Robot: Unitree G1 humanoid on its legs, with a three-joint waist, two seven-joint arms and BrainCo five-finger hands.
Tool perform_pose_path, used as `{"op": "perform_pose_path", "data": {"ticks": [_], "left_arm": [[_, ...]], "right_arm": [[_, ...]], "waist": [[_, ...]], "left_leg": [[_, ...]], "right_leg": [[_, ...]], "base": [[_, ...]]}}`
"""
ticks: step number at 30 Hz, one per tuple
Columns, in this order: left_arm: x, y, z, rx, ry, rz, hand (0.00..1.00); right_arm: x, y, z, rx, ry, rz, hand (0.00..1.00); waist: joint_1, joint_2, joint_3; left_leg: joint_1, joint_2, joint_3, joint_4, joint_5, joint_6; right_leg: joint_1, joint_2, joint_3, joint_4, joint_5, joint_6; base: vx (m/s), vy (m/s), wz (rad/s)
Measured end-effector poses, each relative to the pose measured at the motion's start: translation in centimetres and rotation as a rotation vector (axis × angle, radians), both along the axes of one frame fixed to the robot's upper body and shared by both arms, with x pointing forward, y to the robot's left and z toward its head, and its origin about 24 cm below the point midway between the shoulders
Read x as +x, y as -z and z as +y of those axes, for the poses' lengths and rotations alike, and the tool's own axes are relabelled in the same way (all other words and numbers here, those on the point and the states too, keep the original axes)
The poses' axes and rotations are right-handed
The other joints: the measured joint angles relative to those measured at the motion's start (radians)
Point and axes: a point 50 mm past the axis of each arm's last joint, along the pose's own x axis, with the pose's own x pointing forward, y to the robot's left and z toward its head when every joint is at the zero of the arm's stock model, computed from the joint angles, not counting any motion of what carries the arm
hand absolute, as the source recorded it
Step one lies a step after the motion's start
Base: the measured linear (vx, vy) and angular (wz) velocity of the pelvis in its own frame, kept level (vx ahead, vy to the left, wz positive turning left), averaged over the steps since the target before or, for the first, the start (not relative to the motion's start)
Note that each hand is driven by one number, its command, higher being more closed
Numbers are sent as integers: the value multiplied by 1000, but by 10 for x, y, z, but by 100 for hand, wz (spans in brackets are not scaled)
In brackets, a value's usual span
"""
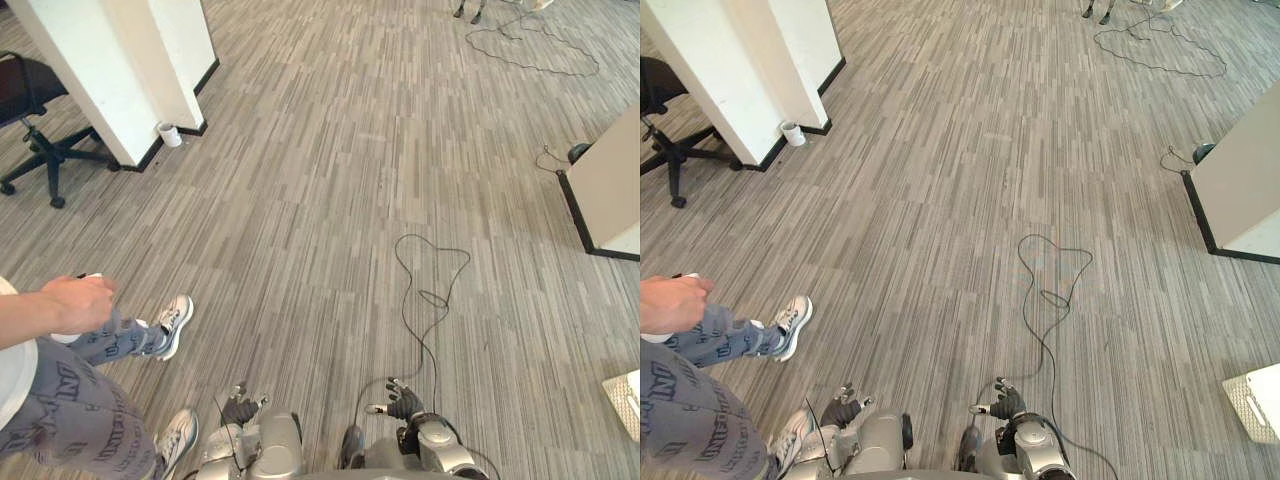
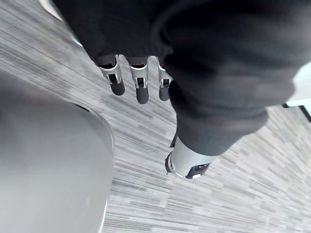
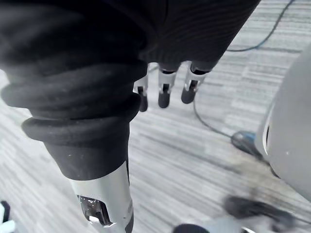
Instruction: Organize washtable
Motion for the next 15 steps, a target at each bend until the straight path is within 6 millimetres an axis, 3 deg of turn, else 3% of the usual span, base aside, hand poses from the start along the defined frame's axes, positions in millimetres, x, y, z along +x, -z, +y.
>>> {"op": "perform_pose_path", "data": {"ticks": [1, 2, 3, 4, 5, 6, 7, 8, 9, 11, 12, 13, 15], "left_arm": [[2, -1, -1, -2, 1, -7, 0], [0, 0, -4, -8, 1, -2, 0], [-1, 1, -5, -13, -3, 1, 0], [-3, 2, -6, -24, -20, 5, 0], [-4, 2, -3, -21, -31, 6, 0], [-5, 2, 0, -16, -35, 9, 0], [-5, 2, 2, -15, -42, 10, 0], [-6, 3, 4, -10, -42, 16, 0], [-7, 4, 6, 0, -45, 32, 0], [-13, 9, 8, 6, -41, 81, 0], [-18, 12, 6, 1, -36, 107, 0], [-21, 13, 4, 1, -22, 121, 0], [-21, 14, 1, 1, -2, 128, 0]], "right_arm": [[-1, 0, -2, -3, 5, 4, 0], [-6, 4, -7, -17, 9, 24, 0], [-12, 7, -10, -30, 12, 45, 0], [-18, 10, -10, -35, 14, 72, 0], [-18, 10, -8, -28, 13, 72, 0], [-18, 9, -4, -18, 16, 66, 0], [-20, 9, -3, -9, 27, 64, 0], [-21, 10, -2, -3, 35, 67, 0], [-18, 8, -2, 1, 38, 50, 0], [-13, 5, -3, 5, 42, 24, 0], [-13, 4, -4, 6, 39, 13, 0], [-11, 3, -3, 3, 20, 5, 0], [-6, 1, -4, 1, 8, -6, 0]], "waist": [[5, -11, 4], [15, 24, -6], [22, 31, -9], [38, 31, -24], [40, 17, -33], [33, -8, -46], [27, -26, -52], [26, -42, -52], [17, -55, -41], [-4, -42, -27], [-11, -32, -27], [-13, -32, -27], [-15, -30, -27]], "left_leg": [[-16, -20, -15, -105, 15, -15], [-27, -33, -57, -389, 114, -50], [-34, -25, -68, -435, 184, -75], [-34, -39, -71, -388, 287, -70], [-43, -51, -66, -356, 286, -64], [-45, -69, -55, -325, 255, -18], [-28, -80, -44, -319, 225, 6], [-1, -101, -35, -309, 195, 29], [59, -127, -25, -285, 148, 58], [187, -148, -29, -279, 82, 86], [281, -148, -29, -314, 57, 104], [349, -148, -29, -366, 46, 115], [407, -147, -29, -418, 35, 123]], "right_leg": [[21, -13, 7, -12, -14, 22], [74, -12, 29, -54, -46, 58], [99, -5, 45, -66, -63, 66], [132, -23, 74, -56, -103, 86], [129, -43, 81, -25, -117, 86], [83, -75, 82, 91, -123, 75], [25, -103, 84, 237, -127, 84], [-40, -135, 93, 415, -112, 109], [-133, -178, 114, 689, -43, 138], [-203, -210, 76, 944, -48, 127], [-240, -215, 21, 970, -77, 124], [-287, -214, -48, 919, -119, 111], [-368, -200, -123, 792, -143, 111]], "base": [[585, 213, -60], [590, 270, -56], [591, 293, -75], [597, 344, -54], [480, 284, -40], [612, 335, -11], [605, 295, -7], [703, 352, -7], [556, 292, 2], [530, 267, 11], [603, 272, 7], [479, 197, 1], [477, 141, -2]]}}
